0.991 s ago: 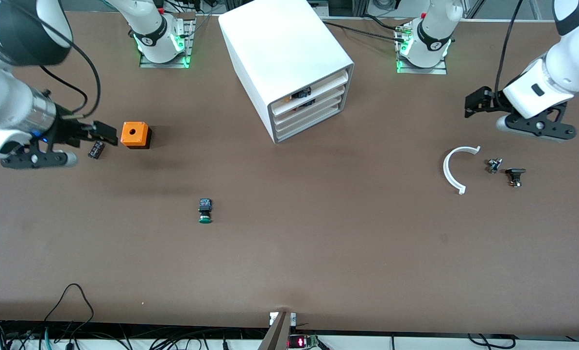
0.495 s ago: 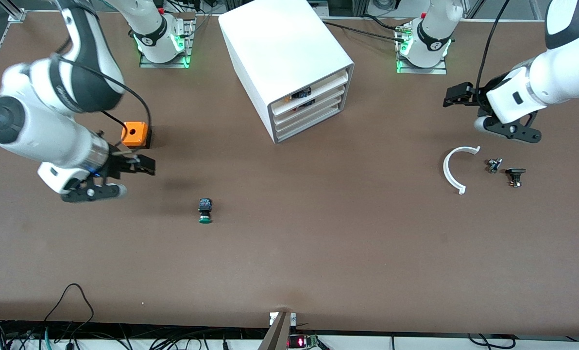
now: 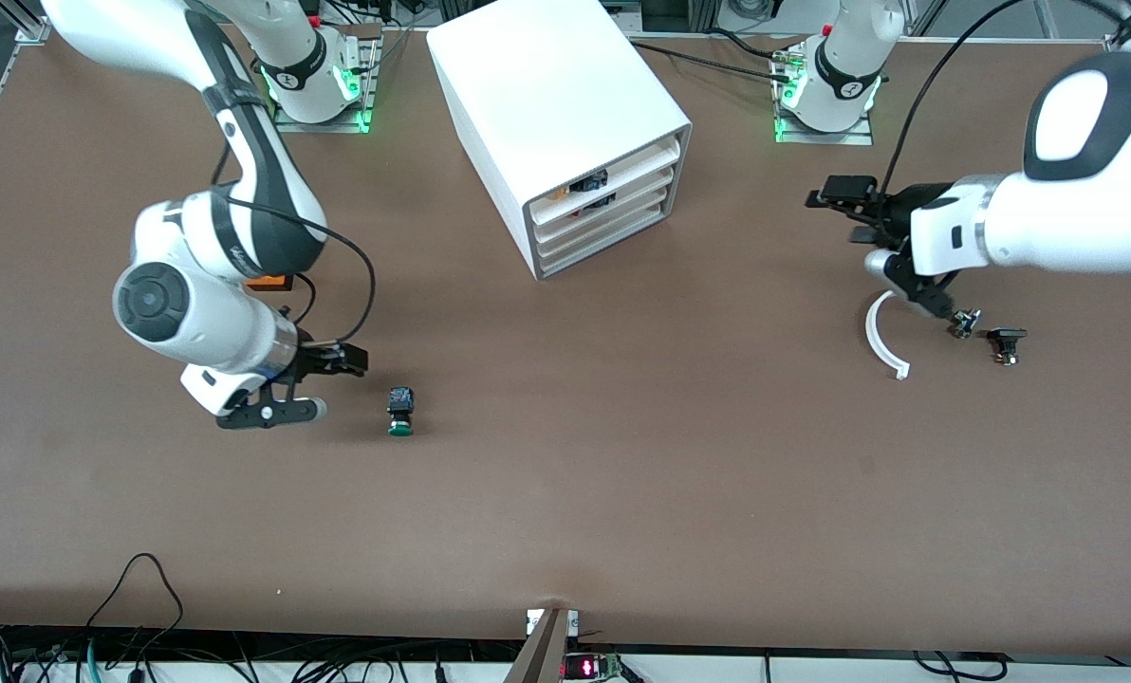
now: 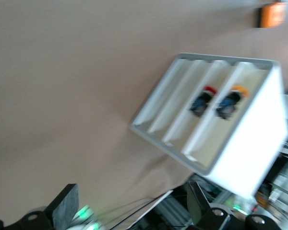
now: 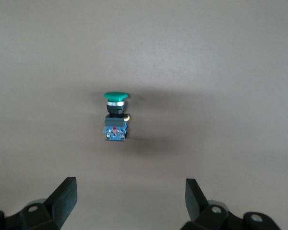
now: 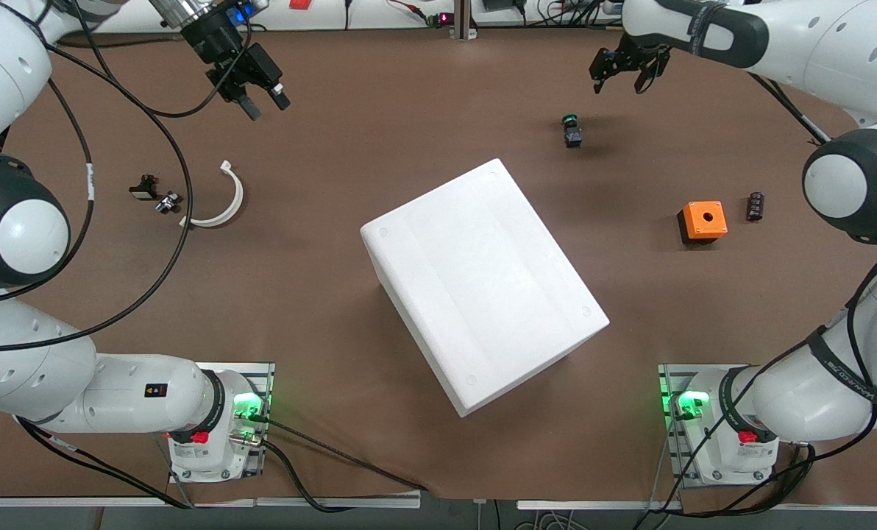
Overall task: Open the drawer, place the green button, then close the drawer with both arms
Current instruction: 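Grasp the green push button with the right gripper while the left gripper approaches the cabinet, then pull the cabinet's lowest drawer open with the left gripper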
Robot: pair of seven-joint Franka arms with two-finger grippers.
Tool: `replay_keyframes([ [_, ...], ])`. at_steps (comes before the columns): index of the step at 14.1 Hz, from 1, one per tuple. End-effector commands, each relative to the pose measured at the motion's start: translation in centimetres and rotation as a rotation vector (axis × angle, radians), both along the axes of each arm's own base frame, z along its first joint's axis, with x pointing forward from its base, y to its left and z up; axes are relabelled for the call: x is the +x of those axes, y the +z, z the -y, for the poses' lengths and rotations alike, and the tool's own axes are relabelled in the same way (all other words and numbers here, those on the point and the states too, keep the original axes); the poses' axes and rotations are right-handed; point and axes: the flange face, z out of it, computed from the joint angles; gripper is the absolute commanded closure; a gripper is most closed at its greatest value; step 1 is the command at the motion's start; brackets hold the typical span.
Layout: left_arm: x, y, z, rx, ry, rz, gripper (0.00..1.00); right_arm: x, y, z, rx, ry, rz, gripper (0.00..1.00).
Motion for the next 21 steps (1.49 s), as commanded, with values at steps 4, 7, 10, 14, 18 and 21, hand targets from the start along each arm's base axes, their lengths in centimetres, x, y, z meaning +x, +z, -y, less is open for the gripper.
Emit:
replay_keyframes([
  [4,1.4,-9.8,1.0,-0.362,-0.064,0.042,0.0,0.6,-6.1,-2.8,0.009,-0.02,0.003,0.0],
  [7,0.9,-15.1,2.4,-0.517,-0.038,0.019,0.0,0.8,-9.6,-3.3,0.011,-0.04,0.011,0.0],
  [10,0.4,-19.6,3.3,-0.595,-0.035,-0.013,0.0,0.8,-12.2,-4.1,0.015,-0.059,0.024,0.0],
  [14,-2.1,-26.4,4.8,-0.715,-0.006,-0.076,0.01,0.5,-14.8,-4.4,0.01,-0.083,0.013,0.0],
  [18,-5.2,-30.7,7.8,-0.816,0.045,-0.137,0.08,0.0,-15.6,-5.2,0.004,-0.114,0.0,0.1],
  [21,-7.5,-33.1,9.9,-0.785,0.048,-0.096,0.12,-0.1,-15.6,-5.3,0.001,-0.111,-0.007,0.39],
])
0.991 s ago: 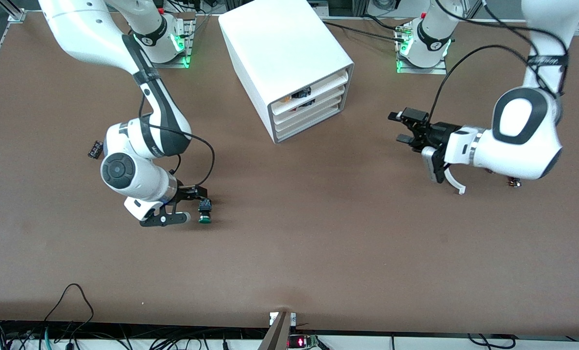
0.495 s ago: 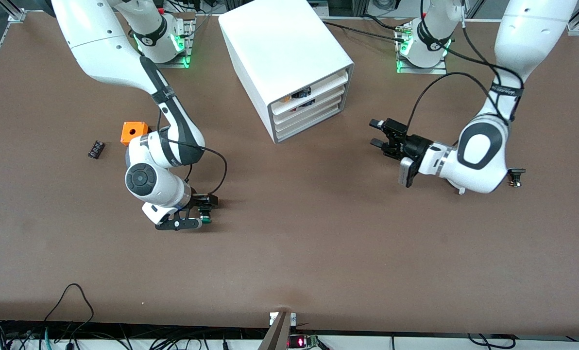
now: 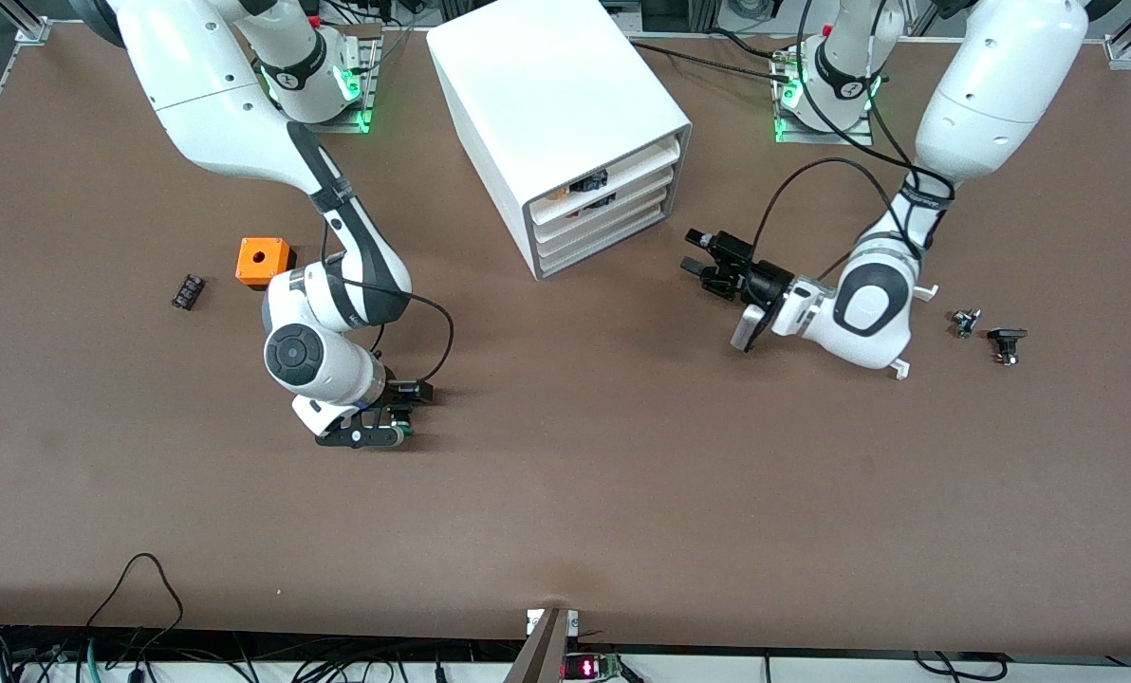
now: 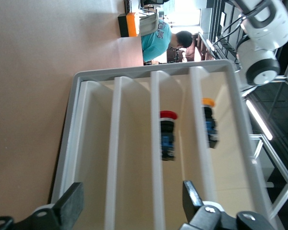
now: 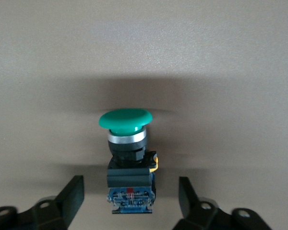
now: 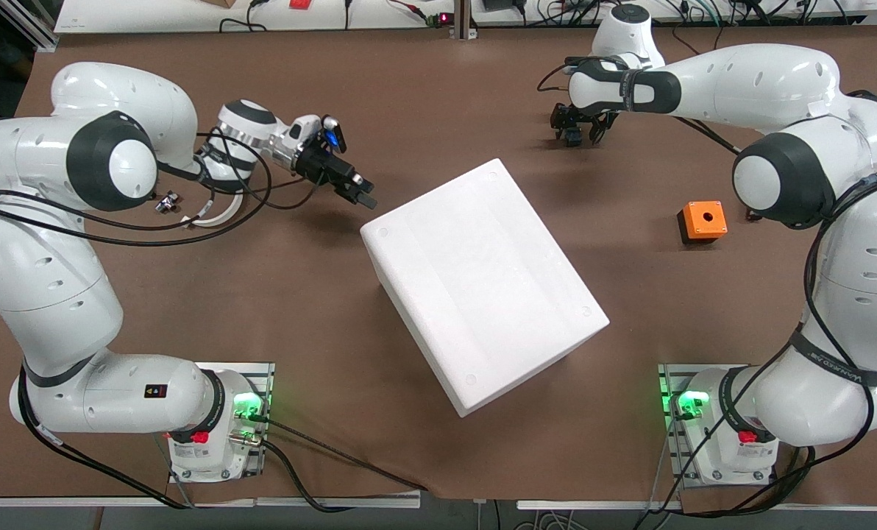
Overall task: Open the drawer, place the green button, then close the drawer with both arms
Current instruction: 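Pull the cabinet's lowest drawer open with the left gripper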
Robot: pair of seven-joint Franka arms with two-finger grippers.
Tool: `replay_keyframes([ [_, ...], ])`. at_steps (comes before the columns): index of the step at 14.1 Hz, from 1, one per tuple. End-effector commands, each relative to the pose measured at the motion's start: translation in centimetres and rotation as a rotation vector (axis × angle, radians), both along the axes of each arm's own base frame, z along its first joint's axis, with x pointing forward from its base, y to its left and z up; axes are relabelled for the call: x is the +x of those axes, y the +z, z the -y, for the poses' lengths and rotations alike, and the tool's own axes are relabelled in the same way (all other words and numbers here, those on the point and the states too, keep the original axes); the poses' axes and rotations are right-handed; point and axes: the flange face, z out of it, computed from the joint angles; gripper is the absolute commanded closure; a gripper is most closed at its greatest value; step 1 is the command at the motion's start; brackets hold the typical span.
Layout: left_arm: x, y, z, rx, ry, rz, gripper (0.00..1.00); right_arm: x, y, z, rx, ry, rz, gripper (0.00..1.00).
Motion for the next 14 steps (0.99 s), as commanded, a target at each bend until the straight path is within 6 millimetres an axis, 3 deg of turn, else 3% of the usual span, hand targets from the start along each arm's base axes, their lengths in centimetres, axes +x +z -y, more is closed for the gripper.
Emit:
replay_keyframes([
  [1,-2.7,-1.6,1.8,0.008,0.019,0.0,0.13,0.2,0.2,-0.5,0.009,-0.018,-0.001,0.52],
  [4,-5.6,-2.8,3.5,0.007,0.046,-0.066,0.19,0.2,0.4,-0.5,0.009,-0.009,0.003,0.93],
  [5,-6.3,-3.3,3.9,0.018,0.052,-0.075,0.22,0.3,0.5,-0.5,0.01,-0.013,0.004,1.0],
  [7,-7.0,-3.7,4.6,0.038,0.047,-0.077,0.28,0.4,0.7,-0.6,0.011,-0.009,0.009,1.0],
  [12,-9.4,-4.5,6.5,0.042,0.066,-0.119,0.37,2.0,4.2,-0.7,0.016,-0.016,0.015,1.0],
  [14,-10.3,-5.0,6.8,0.023,0.068,-0.095,0.51,2.5,5.7,-1.0,0.008,-0.061,-0.007,1.0],
])
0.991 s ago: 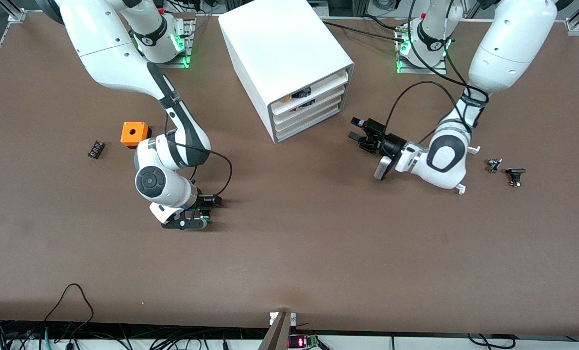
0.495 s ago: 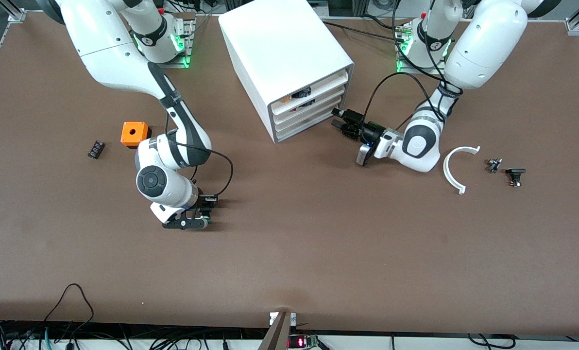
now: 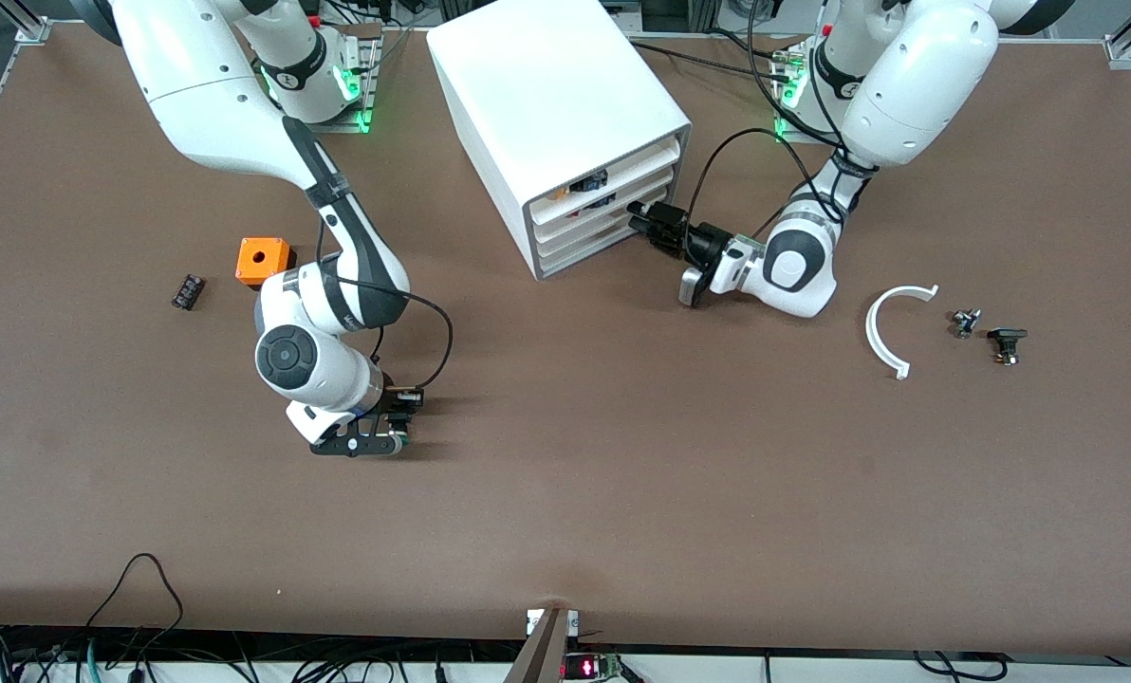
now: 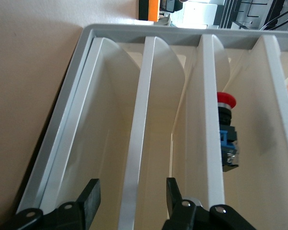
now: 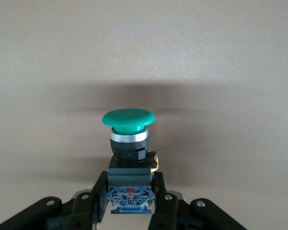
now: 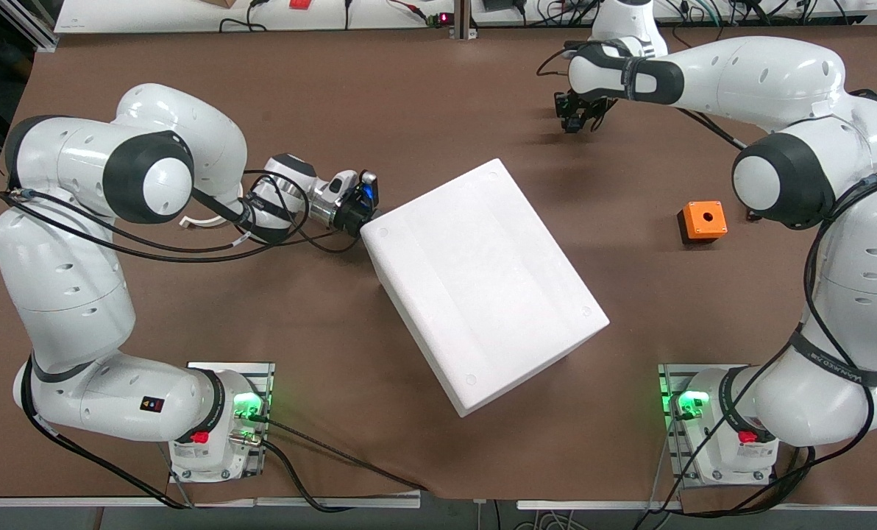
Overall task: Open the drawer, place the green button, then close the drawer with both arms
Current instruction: 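Pull the cabinet's lowest drawer open with the left gripper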
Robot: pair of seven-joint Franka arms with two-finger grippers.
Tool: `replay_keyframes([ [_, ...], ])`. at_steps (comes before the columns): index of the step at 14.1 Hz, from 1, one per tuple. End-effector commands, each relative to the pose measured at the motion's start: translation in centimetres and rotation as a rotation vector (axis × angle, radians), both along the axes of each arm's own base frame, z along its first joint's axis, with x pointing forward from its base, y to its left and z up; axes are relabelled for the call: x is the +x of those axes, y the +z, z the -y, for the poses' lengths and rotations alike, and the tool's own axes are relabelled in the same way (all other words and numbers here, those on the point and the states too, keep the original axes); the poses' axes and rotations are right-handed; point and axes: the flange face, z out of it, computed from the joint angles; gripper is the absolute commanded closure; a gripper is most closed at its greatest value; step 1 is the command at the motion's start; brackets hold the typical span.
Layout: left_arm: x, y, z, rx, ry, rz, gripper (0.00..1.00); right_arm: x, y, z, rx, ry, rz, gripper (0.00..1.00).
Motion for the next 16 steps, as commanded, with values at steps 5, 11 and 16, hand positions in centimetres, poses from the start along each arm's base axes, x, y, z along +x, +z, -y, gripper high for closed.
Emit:
replay_keyframes([
  [5,-2.0,-1.0,1.0,-0.029,-0.003,0.056,1.0,2.1,8.4,-1.2,-0.01,-0.092,-0.056,1.0],
  [11,2.3,0.4,-1.7,0.001,0.037,0.06,1.0,2.9,16.1,-1.6,-0.003,-0.199,-0.036,1.0],
  [16,10.0,2.9,-7.5,0.121,-0.005,0.099,1.0,0.8,21.6,-4.9,0.01,-0.292,0.011,1.0],
])
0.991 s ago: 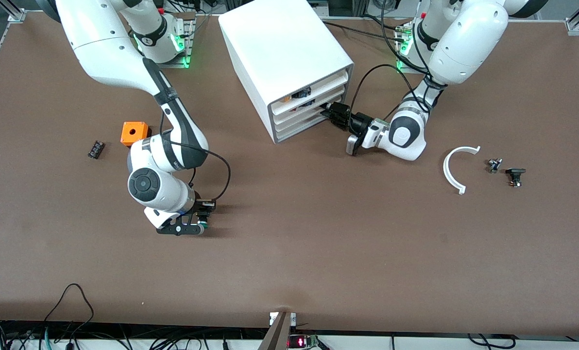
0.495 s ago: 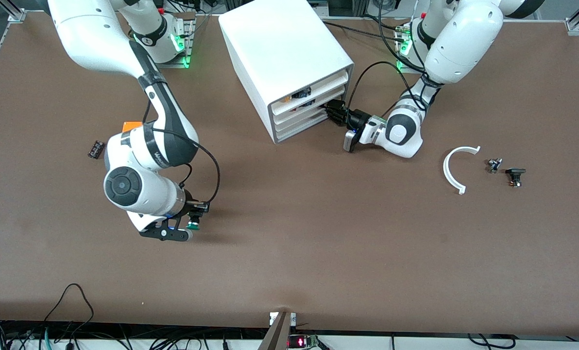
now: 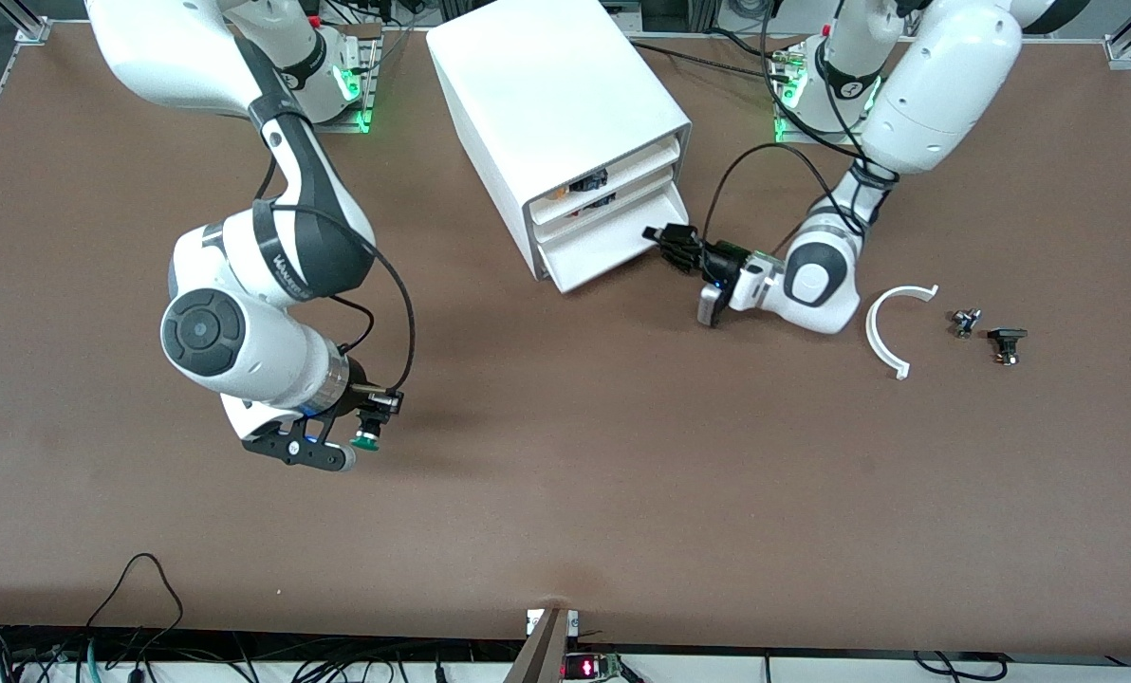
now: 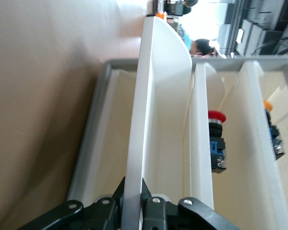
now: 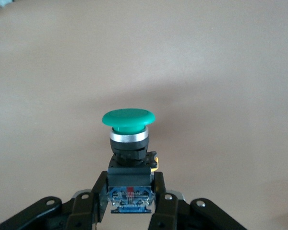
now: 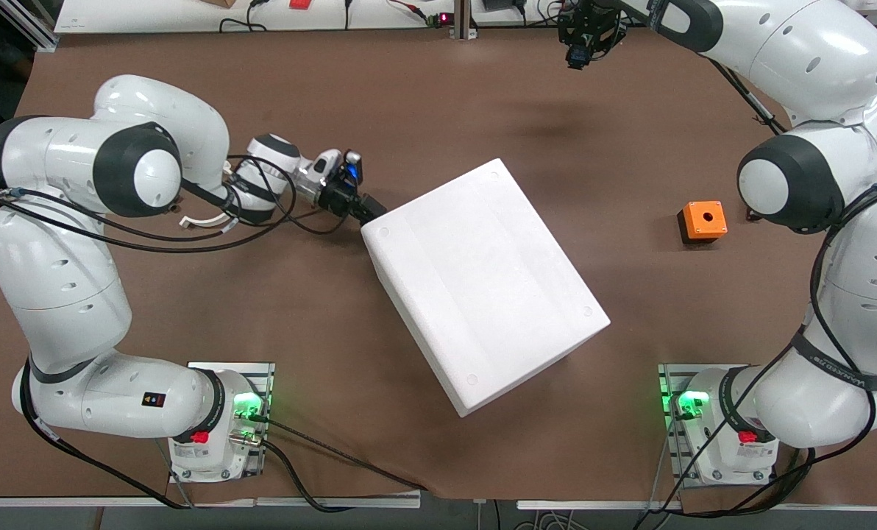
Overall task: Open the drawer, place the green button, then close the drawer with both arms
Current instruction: 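Carry the green button into the open drawer with the right gripper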
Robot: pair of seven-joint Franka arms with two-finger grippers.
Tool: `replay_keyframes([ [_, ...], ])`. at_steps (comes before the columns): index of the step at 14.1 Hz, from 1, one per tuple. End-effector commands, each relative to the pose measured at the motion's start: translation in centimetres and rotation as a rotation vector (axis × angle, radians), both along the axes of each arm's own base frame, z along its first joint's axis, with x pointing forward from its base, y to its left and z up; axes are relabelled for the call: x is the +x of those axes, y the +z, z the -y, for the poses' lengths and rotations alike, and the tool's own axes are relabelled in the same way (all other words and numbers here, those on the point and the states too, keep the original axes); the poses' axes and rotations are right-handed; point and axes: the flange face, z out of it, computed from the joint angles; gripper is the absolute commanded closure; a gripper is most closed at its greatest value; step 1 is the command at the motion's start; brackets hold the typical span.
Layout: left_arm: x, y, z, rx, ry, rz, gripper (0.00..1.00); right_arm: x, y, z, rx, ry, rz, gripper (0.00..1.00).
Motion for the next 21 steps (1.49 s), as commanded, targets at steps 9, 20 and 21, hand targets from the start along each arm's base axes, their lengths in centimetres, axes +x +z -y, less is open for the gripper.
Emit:
replay_keyframes([
  [9,7.2,3.3,-4.0,0.124,0.004,0.009,0.01,-7.9,9.0,-14.7,0.087,-0.37,0.071,1.0],
  [20,14.0,20.7,-8.3,0.565,-0.09,-0.012,0.0,-17.4,1.9,-30.4,0.17,-0.815,-0.014,1.0],
  [21,14.6,23.0,-8.7,0.652,-0.099,-0.027,0.0,-18.3,0.1,-31.1,0.142,-0.825,-0.029,1.0],
])
